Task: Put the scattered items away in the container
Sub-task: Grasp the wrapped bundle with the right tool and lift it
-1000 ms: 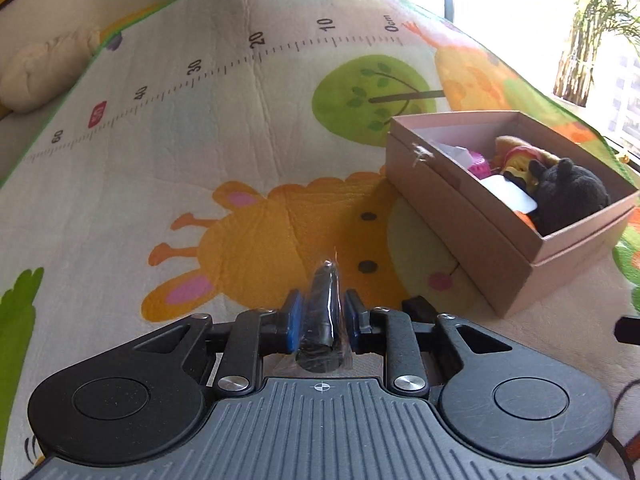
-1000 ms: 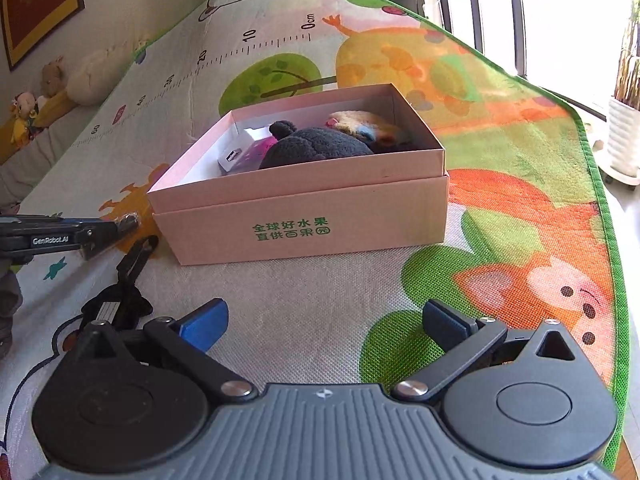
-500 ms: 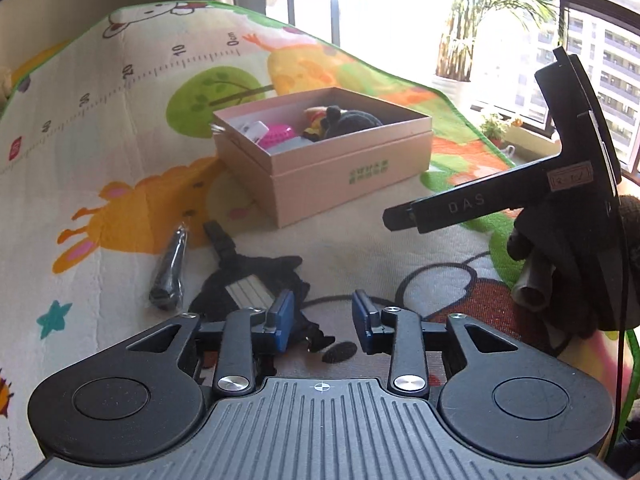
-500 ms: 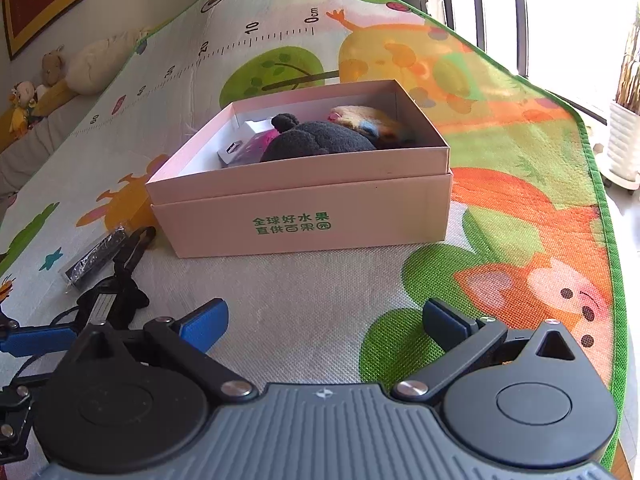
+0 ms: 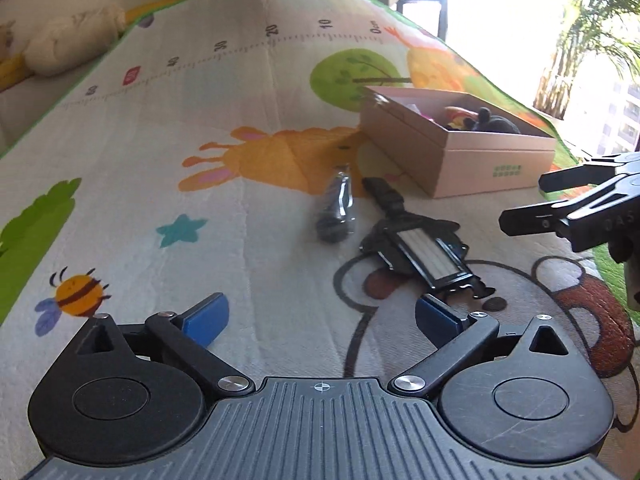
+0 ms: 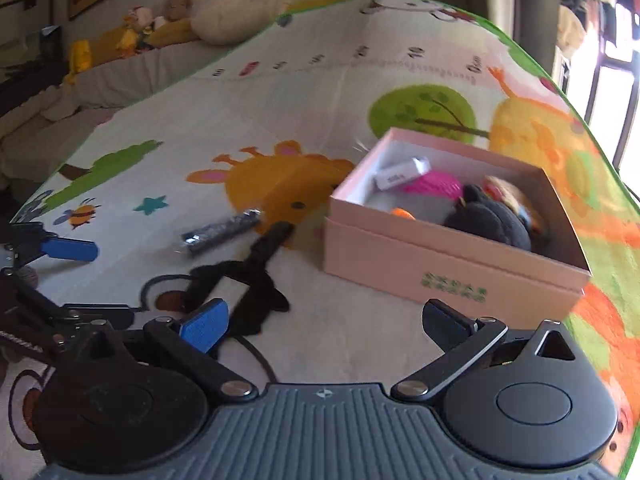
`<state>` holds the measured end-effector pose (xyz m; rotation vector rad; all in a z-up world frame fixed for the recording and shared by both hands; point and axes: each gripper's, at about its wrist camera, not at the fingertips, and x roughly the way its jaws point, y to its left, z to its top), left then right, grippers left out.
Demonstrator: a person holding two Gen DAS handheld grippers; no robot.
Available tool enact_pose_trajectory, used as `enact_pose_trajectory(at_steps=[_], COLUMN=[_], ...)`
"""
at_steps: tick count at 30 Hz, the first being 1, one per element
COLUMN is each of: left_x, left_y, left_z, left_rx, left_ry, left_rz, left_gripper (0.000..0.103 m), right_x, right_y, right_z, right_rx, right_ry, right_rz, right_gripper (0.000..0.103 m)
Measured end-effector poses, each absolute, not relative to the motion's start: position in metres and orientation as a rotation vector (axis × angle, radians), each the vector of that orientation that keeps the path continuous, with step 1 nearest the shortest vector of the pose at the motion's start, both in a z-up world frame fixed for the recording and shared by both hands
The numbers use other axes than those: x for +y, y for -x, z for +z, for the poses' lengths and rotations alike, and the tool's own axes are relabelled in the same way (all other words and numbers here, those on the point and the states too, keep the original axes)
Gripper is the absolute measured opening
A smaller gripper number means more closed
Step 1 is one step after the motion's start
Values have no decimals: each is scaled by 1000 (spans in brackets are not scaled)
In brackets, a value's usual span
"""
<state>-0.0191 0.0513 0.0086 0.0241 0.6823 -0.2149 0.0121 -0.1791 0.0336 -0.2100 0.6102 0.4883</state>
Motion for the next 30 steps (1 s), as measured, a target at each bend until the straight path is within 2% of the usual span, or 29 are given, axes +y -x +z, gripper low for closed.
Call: enact_pose_trajectory(at_steps=[2, 3, 4, 6, 7, 12, 15, 17, 18, 19, 21, 30], left_x=[61, 65, 66, 65, 62, 56, 60, 62, 63, 63, 63, 66], left_y=[16, 17, 18, 20, 20, 21, 22, 22, 22, 22, 22, 21], left_z=[8, 8, 8, 7, 6, 3, 2, 3, 3, 3, 3, 2], left_rx=[698, 692, 687, 686, 687, 684, 679, 676, 675, 675, 674, 672], left_ry=[43, 63, 71, 65, 52, 22, 47, 64, 70, 74, 79, 88], left_rz=[-221, -232, -238, -243, -238, -239, -250, -255, -257, -259, -261, -264], left_gripper=[102, 103, 103, 103, 103, 103, 103, 103, 103, 103, 103, 103], right_x=[-148, -133, -121, -103, -95, -73, -62, -57, -56, -56, -55, -47], right_y=[-10, -12, -17, -35, -47, -85, -85, -75, -69, -64, -63, -104], right_z=[42, 44, 45, 46, 45, 30, 29, 41, 47, 50, 50, 9], right_rx=[571, 572, 588, 668, 726, 917, 894, 787, 713, 653, 601, 724], right_ry=[278, 292, 293, 261, 219, 78, 48, 143, 215, 284, 393, 510], right_rz=[562, 593, 624, 677, 684, 695, 802, 817, 807, 787, 759, 744], right_gripper=[103, 97, 83, 66, 64, 67, 73, 85, 97, 103, 103, 103])
